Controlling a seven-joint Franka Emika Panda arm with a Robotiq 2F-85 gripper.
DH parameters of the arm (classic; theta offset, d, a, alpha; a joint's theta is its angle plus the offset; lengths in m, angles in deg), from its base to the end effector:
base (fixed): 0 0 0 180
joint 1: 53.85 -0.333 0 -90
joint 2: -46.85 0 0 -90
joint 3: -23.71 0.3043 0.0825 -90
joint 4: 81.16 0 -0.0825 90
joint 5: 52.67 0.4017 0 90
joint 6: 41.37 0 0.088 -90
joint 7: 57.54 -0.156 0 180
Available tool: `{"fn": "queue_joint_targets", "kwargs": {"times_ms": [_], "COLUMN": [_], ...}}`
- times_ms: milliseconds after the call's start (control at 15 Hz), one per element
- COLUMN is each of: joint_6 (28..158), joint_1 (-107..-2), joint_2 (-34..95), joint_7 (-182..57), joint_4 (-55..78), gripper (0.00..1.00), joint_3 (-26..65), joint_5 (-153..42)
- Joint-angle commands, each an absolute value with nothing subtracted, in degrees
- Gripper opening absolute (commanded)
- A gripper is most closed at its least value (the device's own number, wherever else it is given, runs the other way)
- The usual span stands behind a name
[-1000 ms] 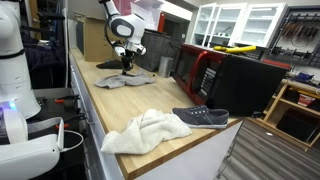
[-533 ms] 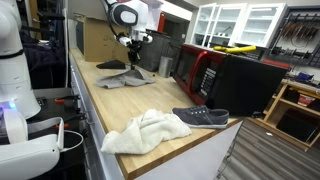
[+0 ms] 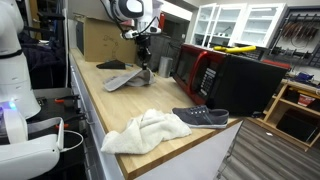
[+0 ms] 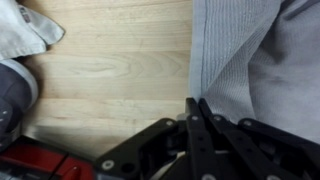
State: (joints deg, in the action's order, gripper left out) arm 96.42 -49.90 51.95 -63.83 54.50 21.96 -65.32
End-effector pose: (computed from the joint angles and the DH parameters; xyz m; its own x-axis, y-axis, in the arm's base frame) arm 0.5181 -0.0603 0.3019 0.9905 -0.0445 0.1299 -0.0640 -0.9865 0.1504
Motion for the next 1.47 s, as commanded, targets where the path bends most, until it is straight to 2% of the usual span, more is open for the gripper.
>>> {"fn": "queue_joint_targets", "kwargs": {"times_ms": [0,333,400,533,733,1067,1133,1400], "joint_6": [93.99,92.58,92.54,92.52,92.43,92.99,93.24,92.1], "joint_1": [-48.56,-47.37,-47.1,-46.87,-46.93,-47.52,-47.7,-47.83], "joint_2": [52.93,52.96,52.84,52.72,52.82,53.03,52.71,52.99], "joint_7": [-69.04,-73.84,-75.39,-77.47,-80.08,-77.1,-75.39,-67.2], "joint_4": [52.54,51.05,50.88,50.87,51.03,51.79,52.07,55.07], "gripper": [0.01,0.01,0.28,0.34,0.59,0.94,0.99,1.0], "joint_3": [21.86,21.61,21.57,21.53,21.76,21.24,21.04,19.93], "joint_5": [-73.33,-81.67,-83.39,-85.54,-88.05,-82.53,-79.27,-61.7]}}
